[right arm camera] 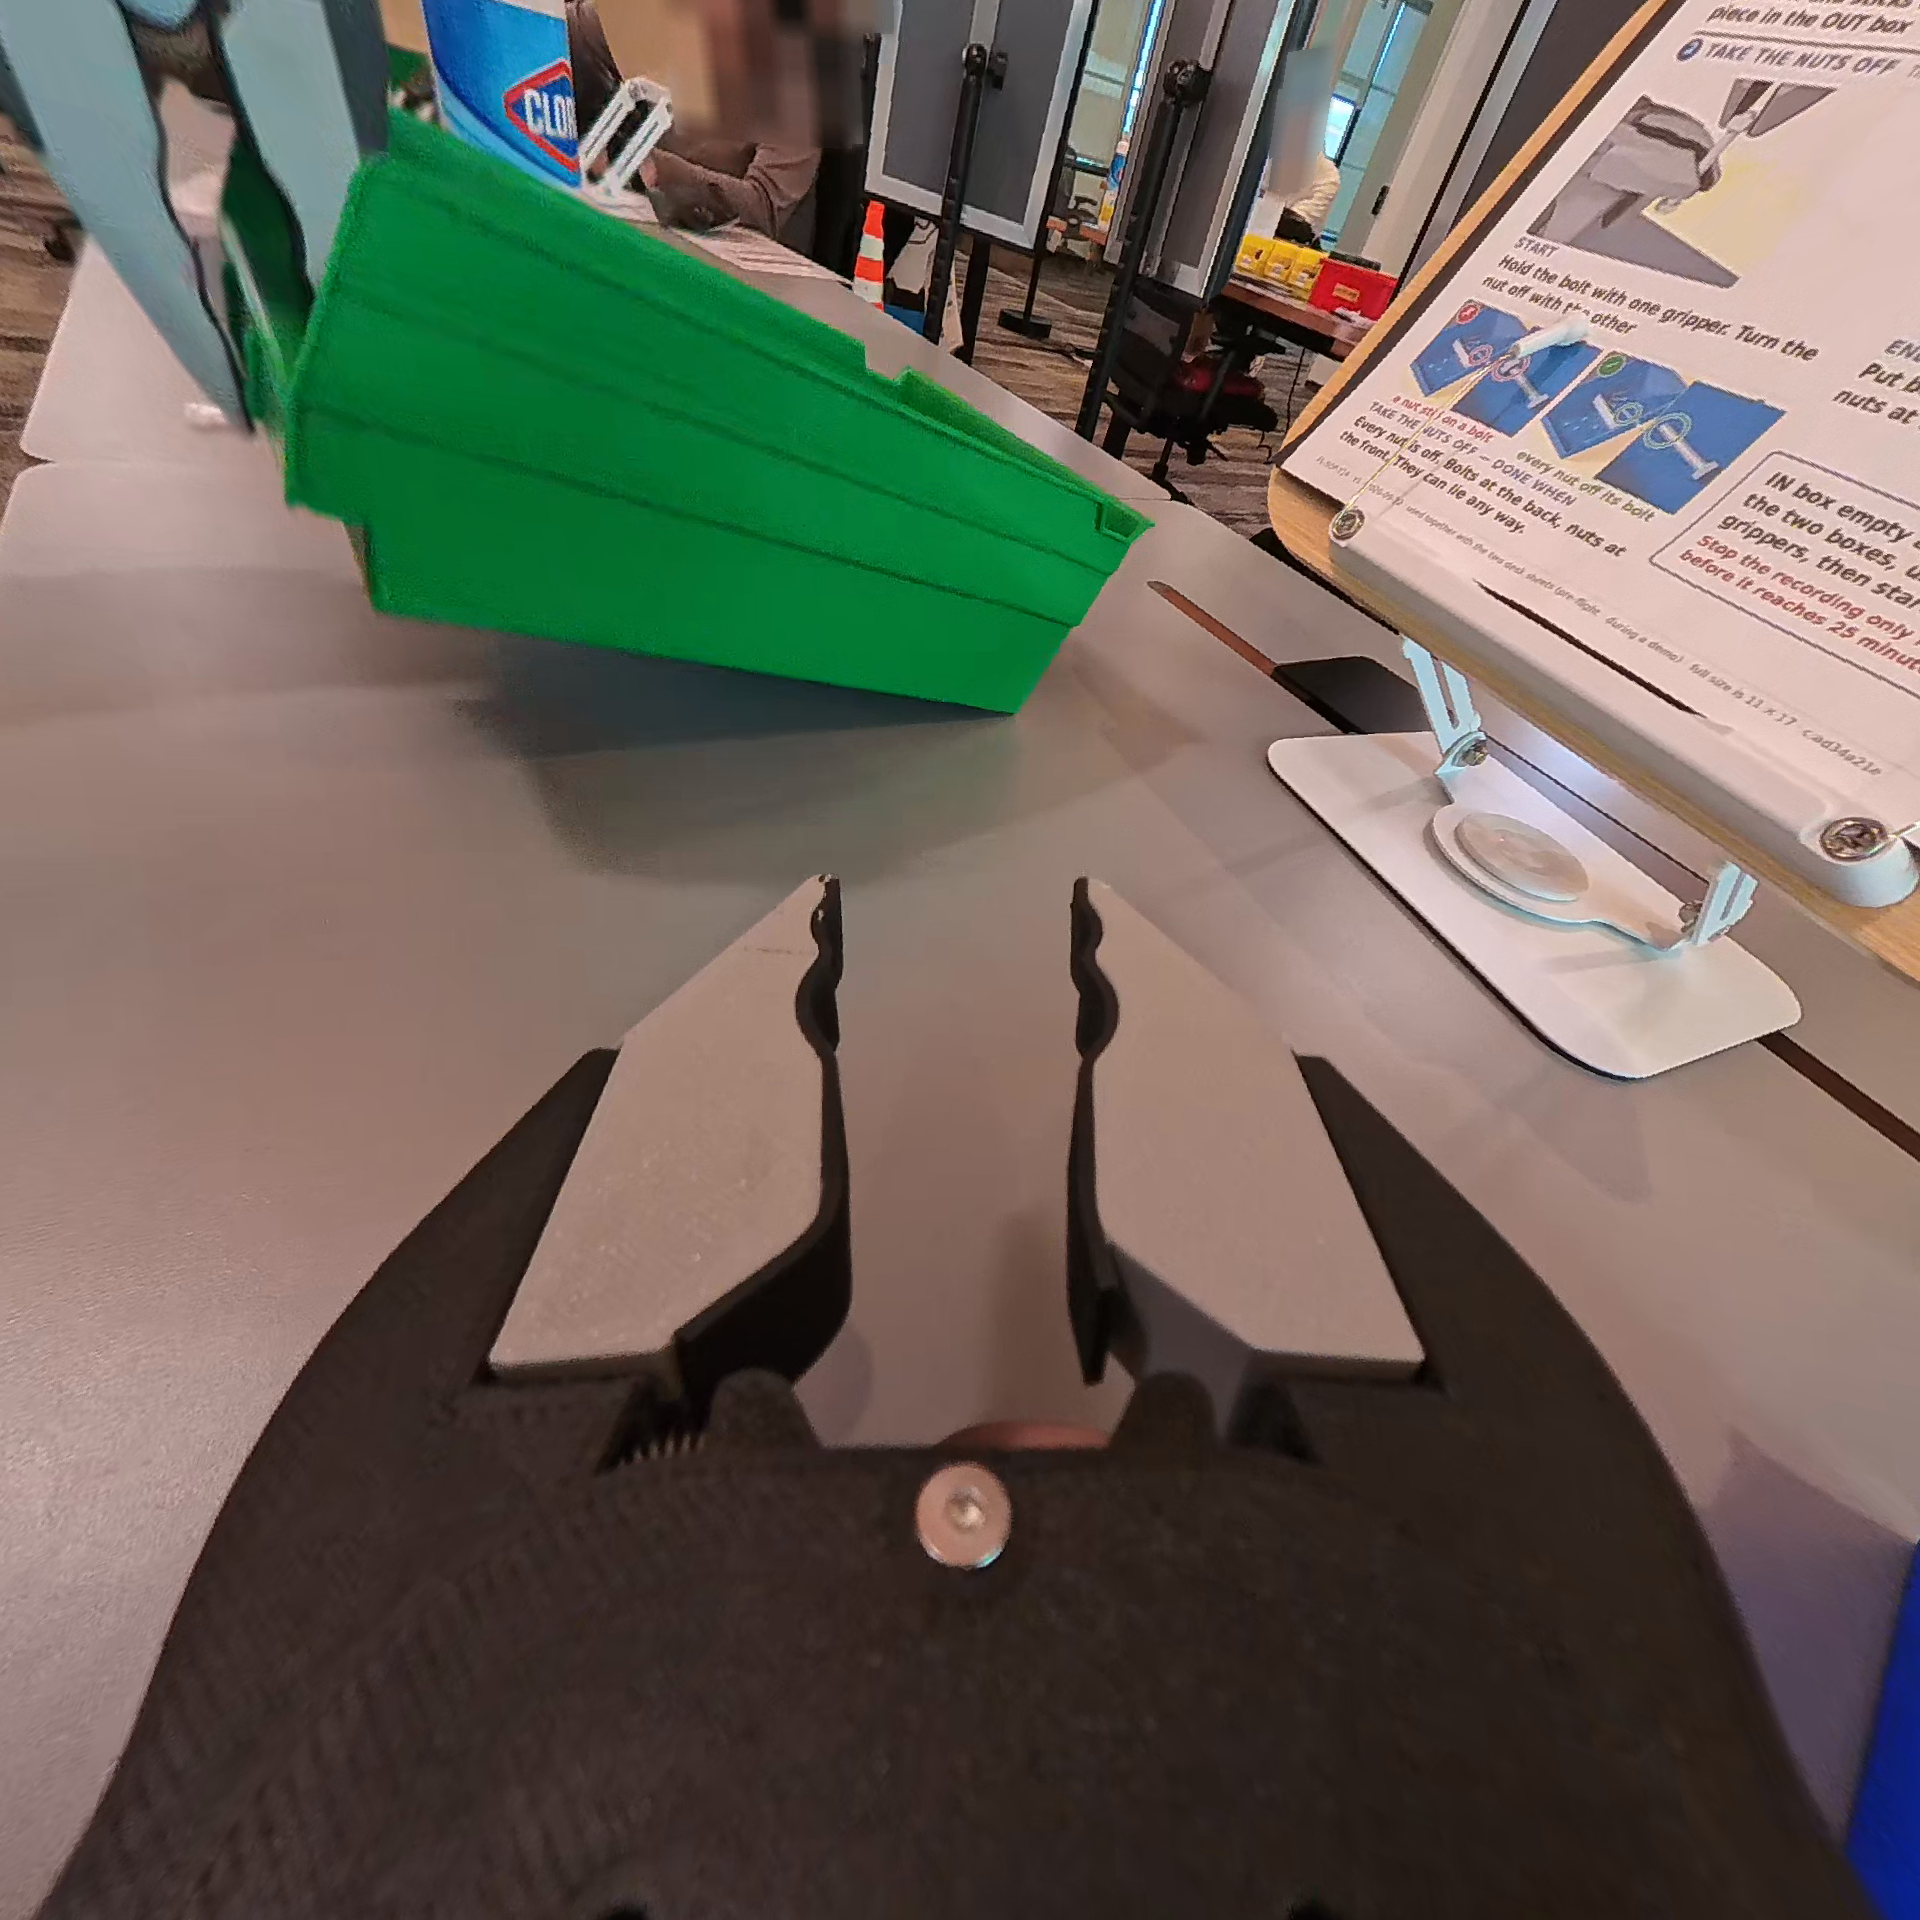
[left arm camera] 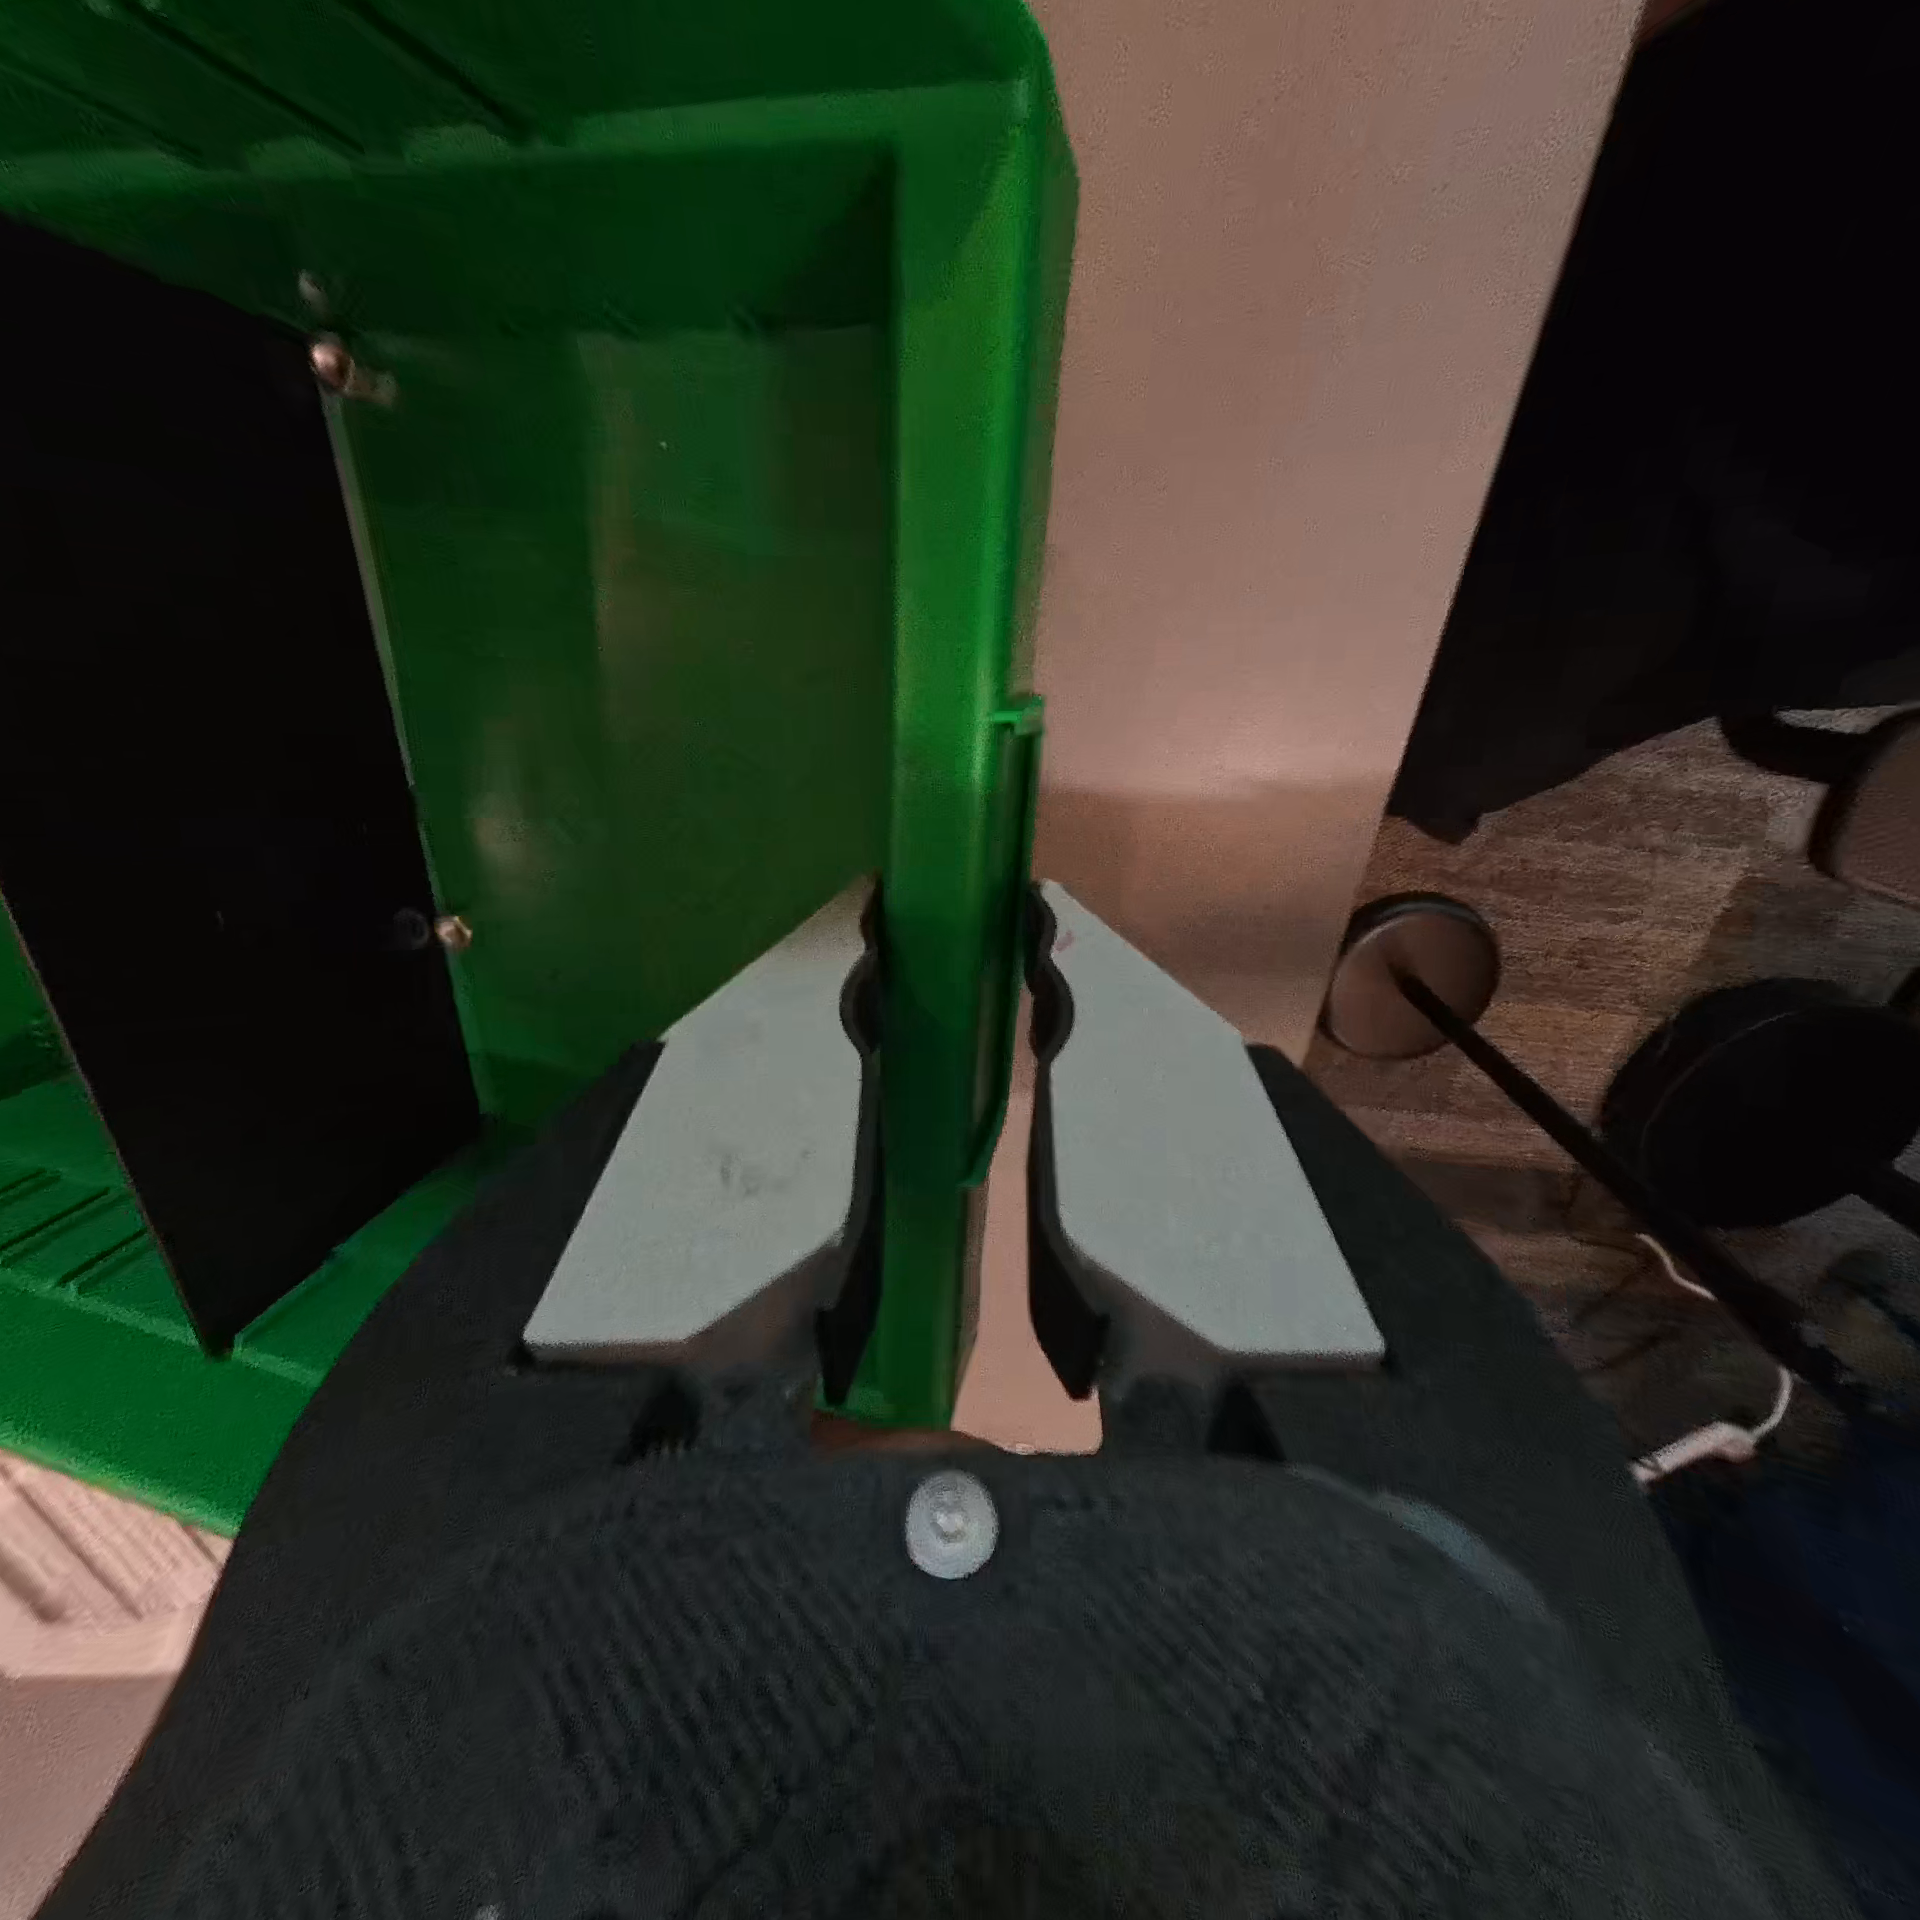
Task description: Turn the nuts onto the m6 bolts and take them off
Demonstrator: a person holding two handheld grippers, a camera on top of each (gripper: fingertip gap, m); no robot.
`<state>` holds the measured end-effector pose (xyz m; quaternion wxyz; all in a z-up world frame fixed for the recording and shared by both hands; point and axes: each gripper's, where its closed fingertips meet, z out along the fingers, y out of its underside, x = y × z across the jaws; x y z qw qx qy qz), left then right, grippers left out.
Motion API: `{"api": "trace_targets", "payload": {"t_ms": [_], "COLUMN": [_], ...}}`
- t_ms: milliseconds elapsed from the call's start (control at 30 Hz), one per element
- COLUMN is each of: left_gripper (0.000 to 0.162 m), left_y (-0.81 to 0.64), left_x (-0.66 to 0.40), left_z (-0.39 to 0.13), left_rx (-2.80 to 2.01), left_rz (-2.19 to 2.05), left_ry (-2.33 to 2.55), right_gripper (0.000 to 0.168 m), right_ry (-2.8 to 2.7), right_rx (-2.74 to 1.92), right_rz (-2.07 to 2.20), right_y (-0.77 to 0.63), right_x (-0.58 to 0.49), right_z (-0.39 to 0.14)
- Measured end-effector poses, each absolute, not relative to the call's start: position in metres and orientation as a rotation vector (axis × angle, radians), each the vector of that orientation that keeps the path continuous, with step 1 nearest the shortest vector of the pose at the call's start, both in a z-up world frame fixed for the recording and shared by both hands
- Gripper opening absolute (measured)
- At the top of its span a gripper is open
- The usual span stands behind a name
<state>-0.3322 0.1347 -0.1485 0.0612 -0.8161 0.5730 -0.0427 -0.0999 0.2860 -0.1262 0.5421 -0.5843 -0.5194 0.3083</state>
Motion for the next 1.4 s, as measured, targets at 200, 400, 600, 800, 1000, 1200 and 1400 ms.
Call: {"api": "trace_targets", "payload": {"t_ms": [200, 400, 600, 800, 1000, 1200, 1400], "left_gripper": [0.023, 0.027, 0.016, 0.015, 0.012, 0.013, 0.017], "left_y": [0.127, 0.131, 0.171, 0.198, 0.222, 0.228, 0.235], "left_x": [-0.350, -0.333, -0.371, -0.407, -0.386, -0.385, -0.396], "left_z": [-0.211, -0.194, -0.139, -0.158, -0.189, -0.208, -0.215], "left_rx": [-2.478, -2.375, -2.274, -2.599, -2.625, -2.644, -2.680], "left_rz": [0.148, -0.057, 0.164, 0.386, 0.224, 0.262, 0.320], "left_ry": [1.709, 1.457, 1.146, 0.839, 0.814, 1.022, 1.087], "right_gripper": [0.041, 0.041, 0.041, 0.041, 0.041, 0.041, 0.041], "right_ry": [-1.238, -1.245, -1.227, -1.250, -1.239, -1.230, -1.246], "right_rx": [-1.395, -1.407, -1.418, -1.413, -1.405, -1.393, -1.376], "right_rz": [0.744, 0.721, 0.731, 0.716, 0.713, 0.724, 0.705], "right_y": [0.285, 0.288, 0.291, 0.289, 0.290, 0.288, 0.285], "right_x": [-0.101, -0.101, -0.100, -0.102, -0.100, -0.099, -0.100], "right_z": [-0.129, -0.134, -0.133, -0.136, -0.132, -0.127, -0.126]}}
